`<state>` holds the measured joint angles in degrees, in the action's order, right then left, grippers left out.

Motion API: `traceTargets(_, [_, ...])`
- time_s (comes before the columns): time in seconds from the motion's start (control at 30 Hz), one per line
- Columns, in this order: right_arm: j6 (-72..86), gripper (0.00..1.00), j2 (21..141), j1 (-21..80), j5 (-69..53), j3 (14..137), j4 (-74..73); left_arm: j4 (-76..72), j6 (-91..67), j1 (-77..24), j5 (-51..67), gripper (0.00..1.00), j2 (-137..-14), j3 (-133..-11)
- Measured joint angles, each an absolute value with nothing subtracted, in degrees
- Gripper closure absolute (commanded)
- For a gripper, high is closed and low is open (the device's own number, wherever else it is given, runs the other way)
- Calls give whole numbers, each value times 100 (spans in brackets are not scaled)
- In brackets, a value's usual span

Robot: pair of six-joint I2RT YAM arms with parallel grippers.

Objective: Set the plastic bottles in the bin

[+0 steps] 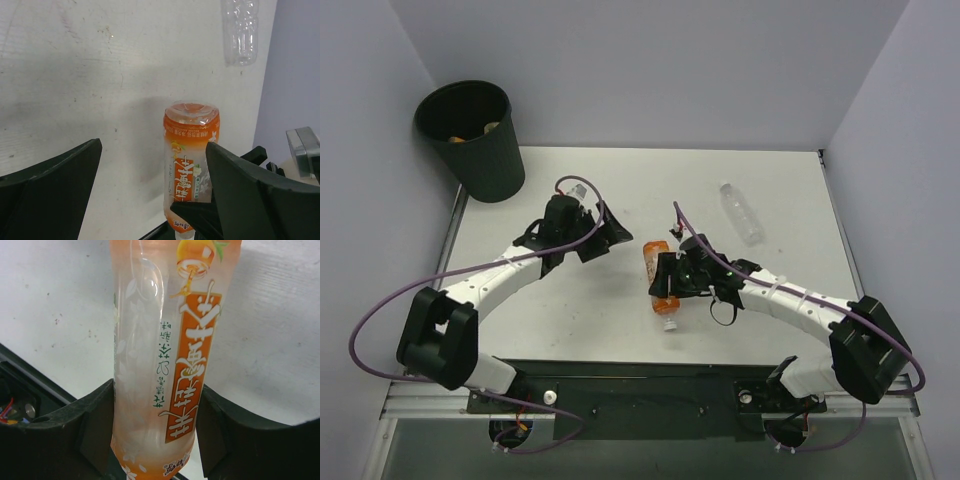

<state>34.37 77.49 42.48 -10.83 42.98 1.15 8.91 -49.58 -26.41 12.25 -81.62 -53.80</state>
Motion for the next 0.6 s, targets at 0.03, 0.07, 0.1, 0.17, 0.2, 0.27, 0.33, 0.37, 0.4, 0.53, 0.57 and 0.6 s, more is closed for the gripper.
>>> traceTargets(0.03, [3420,53,7754,4250,-1160,4324,113,672,-5072,-2624,1378,3,-8246,-5317])
traceTargets(0.07, [3413,53,7765,4250,-1223,4355,115,508,-5153,-2620,1487,3,-8311,-5260])
traceTargets(0.1, [3395,53,7791,4254,-1304,4418,115,220,-5295,-2615,1673,3,-8392,-5157])
traceTargets(0.17, [3374,53,7861,4268,-1396,4534,123,-198,-5524,-2615,1953,3,-8521,-5004])
traceTargets(0.2, [3369,53,7896,4281,-1435,4582,154,-462,-5642,-2615,2119,3,-8606,-4923])
traceTargets(0.27, [3358,53,7955,4285,-1494,4648,226,-921,-5867,-2617,2418,3,-8816,-4812])
traceTargets(0.33, [3358,53,7983,4285,-1540,4657,266,-1409,-6121,-2620,2663,3,-9050,-4696])
traceTargets(0.37, [3367,53,8003,4285,-1557,4657,274,-1632,-6248,-2620,2773,3,-9153,-4630])
traceTargets(0.4, [3385,53,8023,4285,-1575,4659,279,-1806,-6346,-2620,2851,3,-9240,-4574])
traceTargets(0.53, [3454,53,8058,4300,-1597,4659,298,-2143,-6563,-2622,3068,3,-9411,-4497])
traceTargets(0.57, [3463,53,8058,4309,-1599,4659,322,-2187,-6565,-2622,3092,3,-9413,-4491])
traceTargets(0.6, [3465,53,8060,4320,-1612,4659,357,-2239,-6578,-2624,3129,3,-9413,-4482])
